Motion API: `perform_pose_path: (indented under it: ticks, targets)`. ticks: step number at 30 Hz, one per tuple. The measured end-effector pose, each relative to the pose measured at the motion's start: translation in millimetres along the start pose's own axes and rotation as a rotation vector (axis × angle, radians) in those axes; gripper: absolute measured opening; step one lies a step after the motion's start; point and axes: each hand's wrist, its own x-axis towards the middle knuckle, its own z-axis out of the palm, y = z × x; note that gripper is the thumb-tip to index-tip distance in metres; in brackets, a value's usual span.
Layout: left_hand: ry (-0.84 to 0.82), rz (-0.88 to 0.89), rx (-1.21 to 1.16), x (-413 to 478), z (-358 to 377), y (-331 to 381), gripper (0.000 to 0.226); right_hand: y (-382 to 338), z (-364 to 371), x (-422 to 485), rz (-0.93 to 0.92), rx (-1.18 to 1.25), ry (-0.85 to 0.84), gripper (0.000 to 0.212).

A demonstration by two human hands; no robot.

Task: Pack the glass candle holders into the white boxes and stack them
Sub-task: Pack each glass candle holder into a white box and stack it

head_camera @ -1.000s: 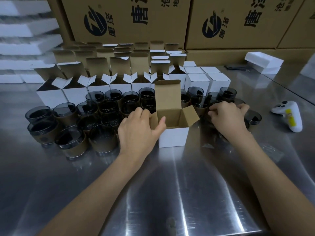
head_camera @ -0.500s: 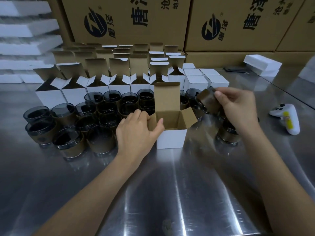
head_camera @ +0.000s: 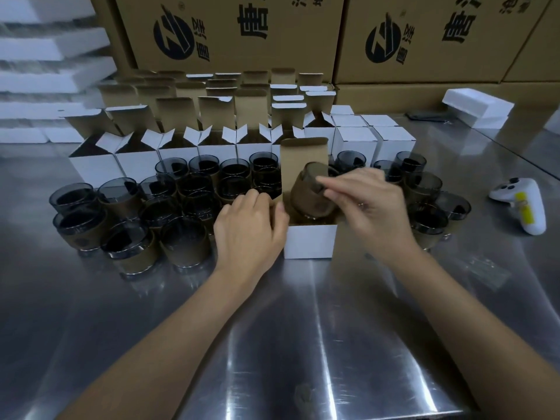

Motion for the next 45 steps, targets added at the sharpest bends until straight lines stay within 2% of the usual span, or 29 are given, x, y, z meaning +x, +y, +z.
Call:
perform_pose_path:
  ticks: [3,6,9,12,15,17,19,22,24,27,29,31,34,39,42,45]
  targets:
    - [0.033,0.029,0.028,0,0,0,0.043,6,11,-9,-0.075,-0.035,-0.09,0.022]
    - [0.053,0.044,0.033,-1,1,-1,0.041,9,13,-12,-0.074,-0.045,-0.201,0.02]
    - [0.051,0.051,0.041,-2,1,-1,0.041,13,8,-9,0.068,0.018,-0.321,0.022]
    - [0.023,0.052,0.046,-2,0,0,0.043,14,2,-5,0.216,0.005,-0.524,0.025]
    - [0.003,0.058,0.061,-2,0,0,0.045,14,1,-4,0.246,-0.018,-0.668,0.029]
    - [-0.006,0.062,0.085,-2,0,-1,0.048,12,0,-6,0.24,0.038,-0.635,0.029]
    - [-0.009,0.059,0.104,-1,0,-3,0.051,11,-2,-8,0.292,0.139,-0.453,0.03]
    - [0.001,0.025,0.05,2,-2,-7,0.056,17,-7,-5,0.536,0.287,-0.089,0.036]
    - [0.036,0.013,-0.028,3,-4,-10,0.055,24,-8,-2,0.76,0.331,0.035,0.041]
    - [0.113,-0.042,-0.233,4,-6,-10,0.047,29,-7,0,1.048,0.604,-0.029,0.044]
    - [0.171,-0.075,-0.354,2,-5,-8,0.041,28,-4,-2,1.103,0.788,-0.053,0.039]
    - [0.209,-0.075,-0.406,0,-3,-7,0.038,28,1,-5,1.024,0.745,-0.132,0.037]
    - [0.214,-0.091,-0.411,-1,-2,-8,0.04,22,10,-12,0.913,0.504,-0.277,0.046]
    - [0.221,-0.076,-0.463,-2,-3,-6,0.038,17,17,-13,0.932,0.523,-0.224,0.039]
    - [0.149,0.056,-0.548,-5,-3,-2,0.023,16,19,-14,0.931,0.559,-0.175,0.039]
    - [0.05,0.178,-0.469,-7,0,3,0.013,15,23,-16,0.899,0.585,-0.137,0.039]
